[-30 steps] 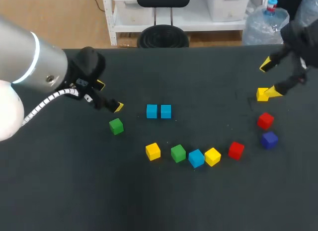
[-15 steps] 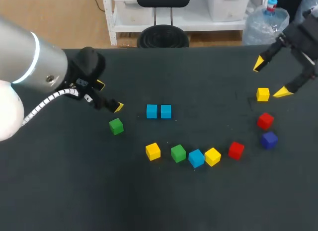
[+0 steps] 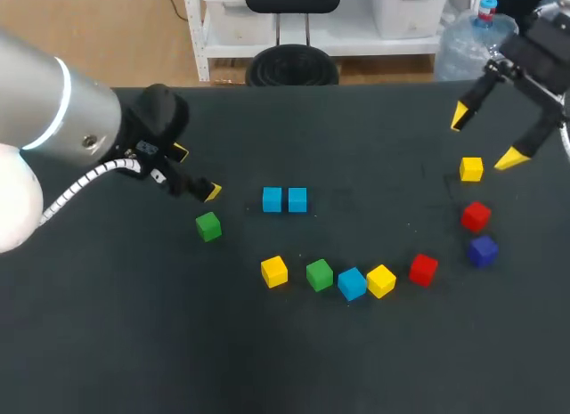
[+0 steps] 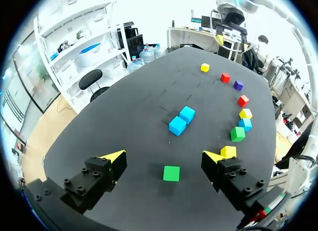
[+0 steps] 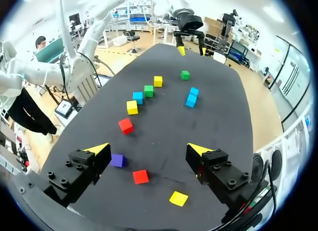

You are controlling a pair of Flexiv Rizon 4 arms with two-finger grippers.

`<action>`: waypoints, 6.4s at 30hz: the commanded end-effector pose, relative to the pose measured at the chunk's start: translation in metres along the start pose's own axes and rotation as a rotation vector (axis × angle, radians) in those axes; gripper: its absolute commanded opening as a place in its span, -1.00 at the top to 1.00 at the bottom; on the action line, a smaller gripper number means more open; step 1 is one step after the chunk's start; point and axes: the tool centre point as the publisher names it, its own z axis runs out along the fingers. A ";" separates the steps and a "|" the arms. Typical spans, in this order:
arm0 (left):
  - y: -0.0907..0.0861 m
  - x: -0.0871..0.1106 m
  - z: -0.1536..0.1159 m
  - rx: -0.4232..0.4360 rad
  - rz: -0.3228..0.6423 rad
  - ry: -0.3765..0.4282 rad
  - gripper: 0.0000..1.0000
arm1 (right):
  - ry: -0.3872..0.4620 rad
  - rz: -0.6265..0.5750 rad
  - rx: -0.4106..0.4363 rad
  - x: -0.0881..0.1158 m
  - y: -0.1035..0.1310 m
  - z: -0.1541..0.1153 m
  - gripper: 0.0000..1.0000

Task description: Place the blue cubes, place green cubes on the blue cubes, place the yellow cubes on the green cubes, then place the red cubes on the yellow cubes, and place purple cube on the red cubes.

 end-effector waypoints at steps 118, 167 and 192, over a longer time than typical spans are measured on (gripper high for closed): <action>-0.001 0.000 0.000 -0.006 -0.002 0.004 -1.00 | 0.235 0.065 -0.091 -0.077 0.030 0.235 1.00; -0.001 0.000 0.000 -0.006 -0.002 0.004 -1.00 | 0.248 0.291 0.231 -0.053 -0.056 0.194 1.00; -0.001 0.000 0.000 -0.006 -0.002 0.004 -1.00 | 0.205 0.329 0.311 -0.048 -0.104 0.203 1.00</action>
